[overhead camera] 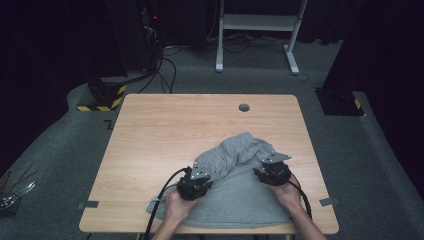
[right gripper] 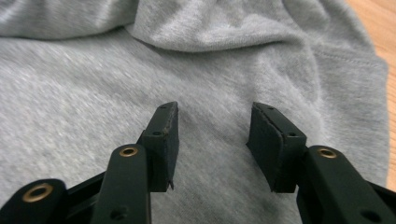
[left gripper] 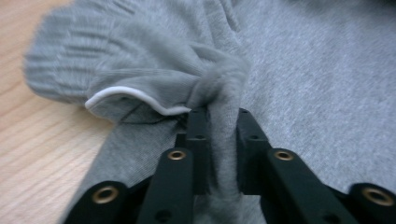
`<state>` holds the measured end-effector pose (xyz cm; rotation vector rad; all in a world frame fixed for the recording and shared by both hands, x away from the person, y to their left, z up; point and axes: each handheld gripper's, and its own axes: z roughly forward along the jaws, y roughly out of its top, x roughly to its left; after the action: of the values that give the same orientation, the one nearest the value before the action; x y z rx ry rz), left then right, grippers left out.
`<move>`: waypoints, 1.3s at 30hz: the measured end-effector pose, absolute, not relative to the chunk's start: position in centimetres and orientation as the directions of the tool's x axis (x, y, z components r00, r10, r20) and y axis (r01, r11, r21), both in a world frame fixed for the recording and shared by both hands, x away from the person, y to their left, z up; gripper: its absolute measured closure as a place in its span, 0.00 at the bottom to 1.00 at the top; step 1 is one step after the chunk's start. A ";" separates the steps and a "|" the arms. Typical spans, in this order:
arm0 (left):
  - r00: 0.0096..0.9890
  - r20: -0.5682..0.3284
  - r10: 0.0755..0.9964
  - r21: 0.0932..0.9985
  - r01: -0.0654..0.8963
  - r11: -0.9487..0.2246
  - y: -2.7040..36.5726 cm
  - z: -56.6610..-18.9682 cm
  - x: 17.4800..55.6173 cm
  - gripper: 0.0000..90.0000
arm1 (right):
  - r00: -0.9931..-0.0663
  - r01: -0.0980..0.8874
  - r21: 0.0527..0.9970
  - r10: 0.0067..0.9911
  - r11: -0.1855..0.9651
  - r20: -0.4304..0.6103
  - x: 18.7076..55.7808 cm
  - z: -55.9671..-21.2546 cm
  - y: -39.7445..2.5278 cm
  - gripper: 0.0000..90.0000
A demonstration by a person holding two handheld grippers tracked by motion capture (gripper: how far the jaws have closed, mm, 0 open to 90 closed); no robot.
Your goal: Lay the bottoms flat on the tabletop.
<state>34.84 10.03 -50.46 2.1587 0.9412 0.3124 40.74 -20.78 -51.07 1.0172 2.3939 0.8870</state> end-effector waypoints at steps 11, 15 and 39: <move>0.604 -0.150 0.783 0.751 0.584 -0.307 12.8 -46.7 36.6 0.59 | -0.595 0.537 0.739 0.803 0.407 -0.009 43.0 -47.7 -22.8 0.61; 0.538 -0.122 0.834 0.735 0.614 -0.289 13.3 -46.5 37.5 0.50 | -0.565 0.559 0.735 0.825 0.384 -0.001 44.7 -47.2 -23.1 0.62; 0.512 -0.073 0.856 0.600 0.708 -0.372 10.6 -48.0 41.7 0.87 | -0.572 0.645 0.612 0.820 0.457 -0.010 48.0 -50.4 -20.9 0.97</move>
<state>41.73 10.64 -48.02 2.1804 1.2725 0.3371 47.99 -20.88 -50.35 1.2511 2.4070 0.8153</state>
